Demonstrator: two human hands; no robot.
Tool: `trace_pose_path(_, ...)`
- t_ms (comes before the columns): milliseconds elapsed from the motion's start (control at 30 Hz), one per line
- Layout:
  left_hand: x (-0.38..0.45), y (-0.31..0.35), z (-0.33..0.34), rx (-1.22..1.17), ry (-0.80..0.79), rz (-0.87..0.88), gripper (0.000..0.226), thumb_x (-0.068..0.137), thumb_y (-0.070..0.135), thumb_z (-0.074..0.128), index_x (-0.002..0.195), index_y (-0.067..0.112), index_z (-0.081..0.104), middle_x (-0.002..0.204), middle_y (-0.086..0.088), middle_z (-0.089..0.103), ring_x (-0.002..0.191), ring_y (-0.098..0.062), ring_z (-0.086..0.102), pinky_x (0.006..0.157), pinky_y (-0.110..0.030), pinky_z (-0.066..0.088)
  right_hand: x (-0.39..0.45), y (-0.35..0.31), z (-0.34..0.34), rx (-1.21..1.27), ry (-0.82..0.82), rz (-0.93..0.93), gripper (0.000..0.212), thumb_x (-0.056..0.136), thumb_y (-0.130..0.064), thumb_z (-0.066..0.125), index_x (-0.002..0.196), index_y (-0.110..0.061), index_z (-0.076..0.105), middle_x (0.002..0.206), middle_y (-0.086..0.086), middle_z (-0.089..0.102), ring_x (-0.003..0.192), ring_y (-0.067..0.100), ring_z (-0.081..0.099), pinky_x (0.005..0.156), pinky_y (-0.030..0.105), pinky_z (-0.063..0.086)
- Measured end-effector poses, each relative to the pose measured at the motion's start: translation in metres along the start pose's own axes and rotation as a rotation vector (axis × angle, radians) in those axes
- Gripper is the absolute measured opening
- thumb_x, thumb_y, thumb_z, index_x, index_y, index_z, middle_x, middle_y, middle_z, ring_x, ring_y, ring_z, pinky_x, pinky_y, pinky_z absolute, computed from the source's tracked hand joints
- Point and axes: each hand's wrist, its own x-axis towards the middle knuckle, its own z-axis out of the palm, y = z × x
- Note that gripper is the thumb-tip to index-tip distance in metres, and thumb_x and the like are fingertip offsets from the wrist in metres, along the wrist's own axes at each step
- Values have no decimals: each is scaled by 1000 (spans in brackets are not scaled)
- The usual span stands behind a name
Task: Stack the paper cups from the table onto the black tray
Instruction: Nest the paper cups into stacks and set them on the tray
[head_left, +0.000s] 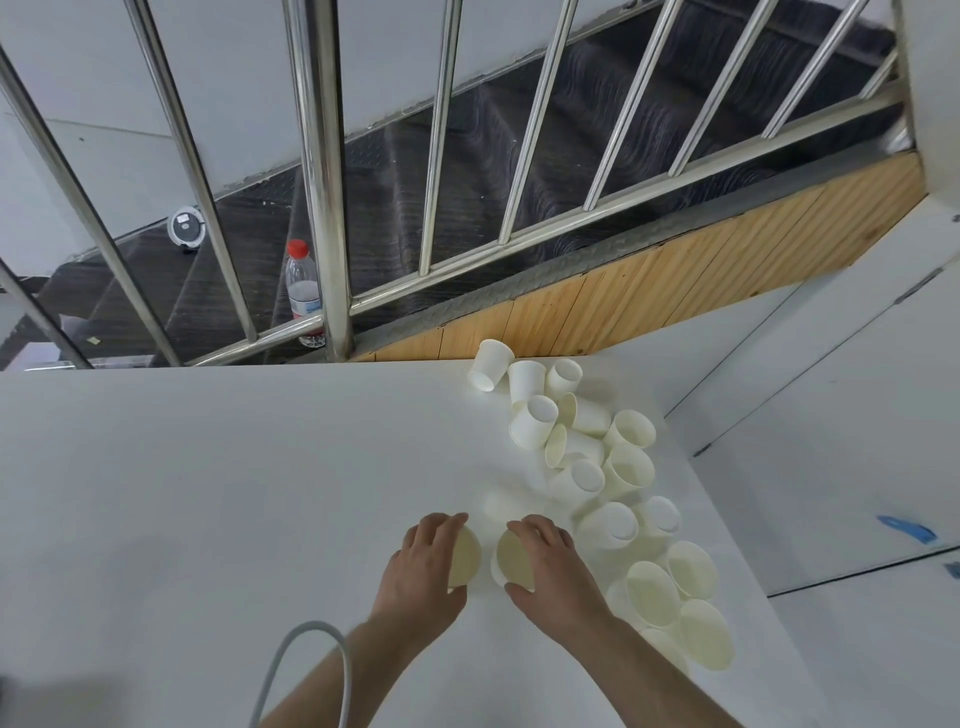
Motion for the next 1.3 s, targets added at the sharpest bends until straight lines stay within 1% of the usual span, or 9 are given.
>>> trace_pose_path(333, 5, 1, 3, 2, -12, 11, 74, 82, 23, 61, 146, 28, 24, 143, 7, 33, 126, -17, 40, 94, -25, 46, -2, 0, 0, 5, -4, 7, 68, 89, -29, 64, 147, -24, 30, 147, -9, 27, 135, 16, 30, 102, 27, 43)
trace_pose_path(700, -14, 3, -1, 21, 11, 18, 73, 82, 24, 61, 145, 28, 24, 143, 7, 32, 127, -18, 39, 95, -26, 46, -20, -7, -1, 26, 17, -10, 68, 88, -27, 63, 147, -26, 31, 147, -11, 26, 135, 13, 28, 103, 27, 43)
trace_pose_path(833, -39, 4, -10, 18, 52, 11, 73, 81, 23, 61, 145, 28, 25, 142, 7, 33, 126, -17, 39, 93, -27, 46, -36, -17, -6, 18, 44, -38, 66, 88, -27, 63, 146, -26, 31, 147, -12, 25, 135, 13, 28, 99, 27, 46)
trace_pose_path(1000, -91, 4, -26, 24, 105, -28, 74, 80, 23, 63, 144, 29, 27, 142, 8, 33, 126, -17, 39, 94, -27, 46, -69, -40, -4, 11, 74, -81, 66, 88, -28, 62, 146, -26, 31, 146, -13, 26, 135, 12, 27, 95, 29, 48)
trace_pose_path(1300, -184, -13, -52, 49, 209, -117, 72, 81, 24, 64, 144, 29, 29, 142, 9, 34, 125, -15, 41, 90, -23, 46, -117, -93, 16, 56, 54, -181, 66, 88, -27, 62, 146, -28, 32, 146, -14, 25, 135, 11, 26, 95, 29, 48)
